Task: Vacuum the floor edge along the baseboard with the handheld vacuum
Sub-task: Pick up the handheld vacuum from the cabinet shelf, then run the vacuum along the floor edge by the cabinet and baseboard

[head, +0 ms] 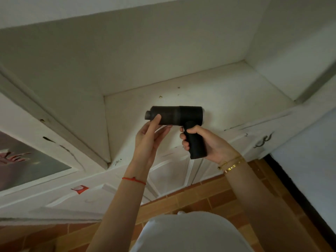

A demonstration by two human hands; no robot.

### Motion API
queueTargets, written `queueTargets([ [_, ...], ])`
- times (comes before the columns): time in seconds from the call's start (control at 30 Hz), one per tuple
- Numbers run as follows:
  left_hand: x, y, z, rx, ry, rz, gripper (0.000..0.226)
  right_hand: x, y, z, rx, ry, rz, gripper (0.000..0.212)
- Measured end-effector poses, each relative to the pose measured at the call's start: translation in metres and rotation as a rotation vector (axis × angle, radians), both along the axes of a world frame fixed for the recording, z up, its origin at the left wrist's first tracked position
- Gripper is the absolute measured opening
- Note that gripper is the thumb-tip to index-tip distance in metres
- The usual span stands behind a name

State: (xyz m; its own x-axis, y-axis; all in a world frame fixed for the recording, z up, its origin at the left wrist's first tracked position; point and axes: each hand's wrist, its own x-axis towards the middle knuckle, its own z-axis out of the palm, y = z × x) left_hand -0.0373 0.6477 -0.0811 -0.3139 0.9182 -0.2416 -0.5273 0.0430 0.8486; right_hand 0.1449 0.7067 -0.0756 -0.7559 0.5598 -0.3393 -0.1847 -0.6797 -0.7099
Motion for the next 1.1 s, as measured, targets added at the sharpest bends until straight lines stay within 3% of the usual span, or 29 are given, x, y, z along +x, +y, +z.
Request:
queueTargets([
  [0.5,0.136,0.016,-0.004,-0.043,-0.016,-0.534,0.037,0.142,-0.072,-0.013,-0.04,0.024,-0.455,0.011],
  [0.7,0.213,0.014,-0.007,-0.053,-0.02,-0.66,0.04,0.21,-0.108,-0.016,-0.015,0.009,-0.616,0.001],
  [1.1,0.408,-0.022,-0.013,-0.106,-0.126,-0.839,0.049,0.394,-0.173,-0.018,-0.115,0.016,-0.763,0.003],
])
